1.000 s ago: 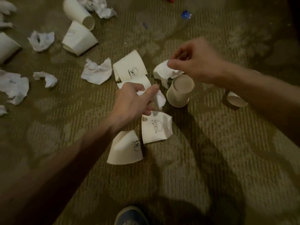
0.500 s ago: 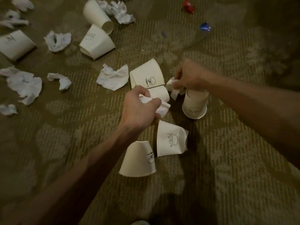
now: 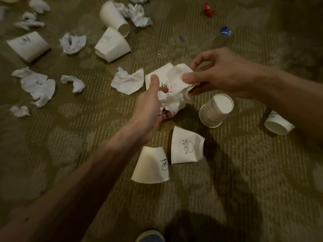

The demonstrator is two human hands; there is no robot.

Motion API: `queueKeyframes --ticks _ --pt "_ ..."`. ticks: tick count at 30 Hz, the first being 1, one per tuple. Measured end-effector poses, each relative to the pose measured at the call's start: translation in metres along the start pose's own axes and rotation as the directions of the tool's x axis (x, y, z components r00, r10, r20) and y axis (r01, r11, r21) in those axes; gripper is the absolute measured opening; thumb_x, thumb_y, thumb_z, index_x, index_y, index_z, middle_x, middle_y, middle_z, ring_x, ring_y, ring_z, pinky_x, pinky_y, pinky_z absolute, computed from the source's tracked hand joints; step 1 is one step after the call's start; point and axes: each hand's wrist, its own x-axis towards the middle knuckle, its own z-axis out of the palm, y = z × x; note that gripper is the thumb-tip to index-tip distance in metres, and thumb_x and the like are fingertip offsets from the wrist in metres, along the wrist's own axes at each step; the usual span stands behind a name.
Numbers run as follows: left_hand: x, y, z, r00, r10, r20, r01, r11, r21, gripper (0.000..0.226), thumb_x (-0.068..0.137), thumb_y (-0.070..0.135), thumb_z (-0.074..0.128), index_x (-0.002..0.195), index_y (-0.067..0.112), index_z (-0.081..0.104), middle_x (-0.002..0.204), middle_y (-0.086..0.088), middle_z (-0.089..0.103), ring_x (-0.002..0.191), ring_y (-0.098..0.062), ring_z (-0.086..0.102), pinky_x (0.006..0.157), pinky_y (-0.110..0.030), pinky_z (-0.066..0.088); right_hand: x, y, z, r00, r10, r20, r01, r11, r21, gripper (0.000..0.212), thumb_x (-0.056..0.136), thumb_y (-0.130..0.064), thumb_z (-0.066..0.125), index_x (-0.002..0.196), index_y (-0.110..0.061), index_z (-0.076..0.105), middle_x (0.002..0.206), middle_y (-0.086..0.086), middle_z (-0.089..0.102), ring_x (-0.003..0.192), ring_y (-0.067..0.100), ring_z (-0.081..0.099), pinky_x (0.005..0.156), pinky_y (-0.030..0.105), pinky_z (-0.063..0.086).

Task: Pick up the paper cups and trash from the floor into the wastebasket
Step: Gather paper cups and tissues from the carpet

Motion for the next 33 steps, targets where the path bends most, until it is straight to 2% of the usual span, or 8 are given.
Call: queueKeyframes --ticks 4,8,15,19,23,25,29,33 --pt "-0.016 0.0 -0.005 0.986 0.035 0.161 -0.019 0.994 -0.104 0.08 0.095 0.073 0.013 0.128 0.019 0.061 0.118 -0.007 0.072 0.112 -0.025 0.068 0.089 -0.039 0.051 -0.019 0.005 0.019 0.995 -0.031 0.092 0.018 0.99 0.138 0.034 0.063 -0.016 0.077 0.093 -0.006 0.066 0.091 0.013 0.075 0.077 0.02 0.074 0.061 0.022 0.058" --pt "-0.033 -0.009 -0.012 0.968 0.072 0.239 -0.045 0.992 -0.116 0.074 0.09 0.078 0.021 0.112 0.026 0.069 0.114 -0.004 0.074 0.11 -0.022 0.069 0.091 -0.039 0.056 -0.03 0.021 0.038 0.988 -0.047 0.148 0.024 0.987 0.157 0.032 0.071 -0.017 0.075 0.097 0.001 0.071 0.092 0.014 0.075 0.08 0.021 0.074 0.069 0.026 0.06" --pt "-0.055 -0.04 -0.017 0.992 0.115 0.052 -0.122 0.982 0.143 0.051 0.078 0.055 0.061 0.096 0.008 0.065 0.075 -0.01 0.073 0.063 -0.023 0.068 0.049 -0.028 0.055 -0.051 0.051 0.054 0.949 0.0 0.314 -0.038 0.993 0.116 0.015 0.089 -0.008 0.065 0.094 0.003 0.074 0.093 0.015 0.075 0.089 0.026 0.072 0.078 0.03 0.061" --pt "-0.055 -0.053 -0.025 0.989 0.146 -0.018 -0.137 0.957 0.257 0.027 0.088 0.039 0.069 0.082 0.012 0.066 0.067 -0.005 0.072 0.052 -0.014 0.066 0.041 -0.025 0.048 -0.056 0.066 0.055 0.984 -0.022 0.177 0.029 0.999 -0.038 0.014 0.092 -0.012 0.064 0.088 -0.012 0.076 0.083 0.001 0.075 0.078 0.012 0.072 0.066 0.024 0.059" --pt "-0.053 -0.071 -0.029 0.992 0.068 -0.104 -0.021 0.917 0.399 0.019 0.085 0.041 0.072 0.091 0.025 0.066 0.073 0.006 0.074 0.064 -0.007 0.071 0.052 -0.024 0.053 -0.059 0.092 0.052 0.98 -0.197 -0.017 0.163 0.851 -0.499 0.013 0.094 -0.029 0.062 0.105 -0.029 0.069 0.101 -0.021 0.065 0.091 -0.005 0.06 0.071 0.013 0.046" --pt "-0.052 -0.082 -0.027 0.987 0.062 -0.146 0.015 0.879 0.477 0.023 0.082 0.048 0.072 0.097 0.033 0.063 0.084 0.007 0.071 0.076 -0.008 0.07 0.057 -0.025 0.054 -0.059 0.113 0.052 0.978 -0.206 0.015 0.168 0.749 -0.641 0.031 0.097 -0.032 0.057 0.128 -0.025 0.059 0.125 -0.01 0.059 0.111 0.006 0.054 0.083 0.023 0.044" --pt "-0.05 -0.087 -0.022 0.987 0.115 -0.112 -0.034 0.833 0.552 0.032 0.081 0.054 0.073 0.107 0.04 0.061 0.108 0.016 0.052 0.09 0.002 0.055 0.066 -0.02 0.045 -0.061 0.135 0.053 0.997 -0.069 0.032 0.072 0.743 -0.665 0.06 0.093 -0.029 0.064 0.147 -0.029 0.037 0.146 0.0 0.046 0.126 0.018 0.048 0.099 0.037 0.045" --pt "-0.052 -0.091 -0.019 0.984 0.162 -0.069 -0.093 0.811 0.578 0.039 0.082 0.051 0.073 0.116 0.034 0.065 0.111 0.018 0.051 0.1 0.0 0.051 0.073 -0.016 0.042 -0.061 0.139 0.052 1.0 0.018 -0.025 -0.029 0.855 -0.517 0.063 0.085 -0.024 0.075 0.141 -0.023 0.047 0.137 -0.001 0.057 0.115 0.012 0.056 0.092 0.03 0.05"
